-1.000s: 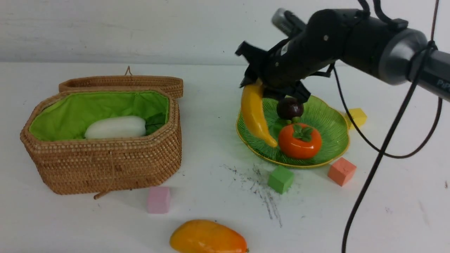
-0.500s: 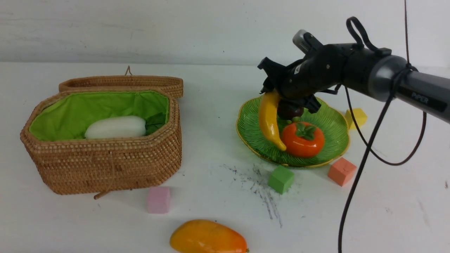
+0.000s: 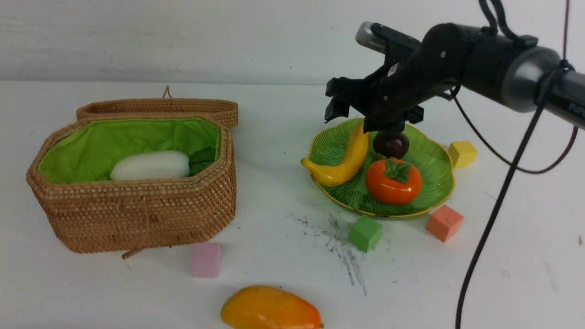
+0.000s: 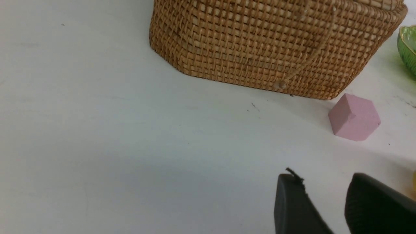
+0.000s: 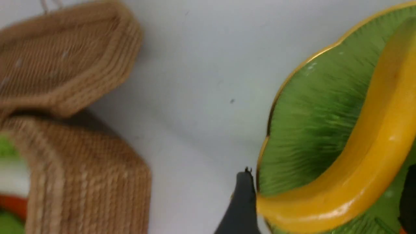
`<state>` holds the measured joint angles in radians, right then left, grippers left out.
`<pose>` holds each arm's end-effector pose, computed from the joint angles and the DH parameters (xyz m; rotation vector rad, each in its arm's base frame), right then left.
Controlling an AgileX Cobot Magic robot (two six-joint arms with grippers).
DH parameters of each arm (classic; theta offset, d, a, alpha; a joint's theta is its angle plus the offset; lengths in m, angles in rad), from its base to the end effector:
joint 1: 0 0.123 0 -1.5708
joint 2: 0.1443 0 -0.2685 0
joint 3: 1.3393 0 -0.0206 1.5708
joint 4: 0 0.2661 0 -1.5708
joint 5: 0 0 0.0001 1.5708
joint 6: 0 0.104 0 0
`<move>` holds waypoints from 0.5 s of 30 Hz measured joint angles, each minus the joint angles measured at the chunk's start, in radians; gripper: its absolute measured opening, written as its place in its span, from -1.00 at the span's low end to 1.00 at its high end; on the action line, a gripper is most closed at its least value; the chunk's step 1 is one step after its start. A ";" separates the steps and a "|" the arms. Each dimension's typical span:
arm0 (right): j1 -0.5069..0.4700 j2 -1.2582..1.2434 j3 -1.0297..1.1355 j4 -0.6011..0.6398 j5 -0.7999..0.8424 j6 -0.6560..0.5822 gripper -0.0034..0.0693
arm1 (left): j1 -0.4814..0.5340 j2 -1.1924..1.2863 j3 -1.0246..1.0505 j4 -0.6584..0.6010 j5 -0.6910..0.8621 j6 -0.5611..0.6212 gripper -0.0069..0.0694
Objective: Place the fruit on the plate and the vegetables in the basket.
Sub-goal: Use the right arm to grab a mango and put it into the right plate
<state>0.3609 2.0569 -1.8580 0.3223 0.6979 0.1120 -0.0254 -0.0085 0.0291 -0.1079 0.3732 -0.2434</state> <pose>0.4576 0.1953 0.2588 -0.1010 2.4108 0.5861 0.0971 -0.0066 0.1663 -0.2722 1.8657 -0.2904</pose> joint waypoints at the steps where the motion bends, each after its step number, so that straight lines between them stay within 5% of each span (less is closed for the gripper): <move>1: 0.012 -0.022 -0.003 0.017 0.047 -0.078 0.66 | 0.000 0.000 0.000 0.000 0.000 0.000 -0.19; 6: 0.095 -0.124 -0.011 0.066 0.299 -0.385 0.58 | 0.000 0.000 0.000 0.000 0.000 0.000 -0.19; 15: 0.278 -0.226 0.019 0.103 0.468 -0.572 0.66 | 0.000 0.000 0.000 0.000 0.000 0.000 -0.19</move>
<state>0.6385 1.8311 -1.8388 0.4254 1.1664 -0.4600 -0.0254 -0.0085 0.0291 -0.1079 0.3732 -0.2434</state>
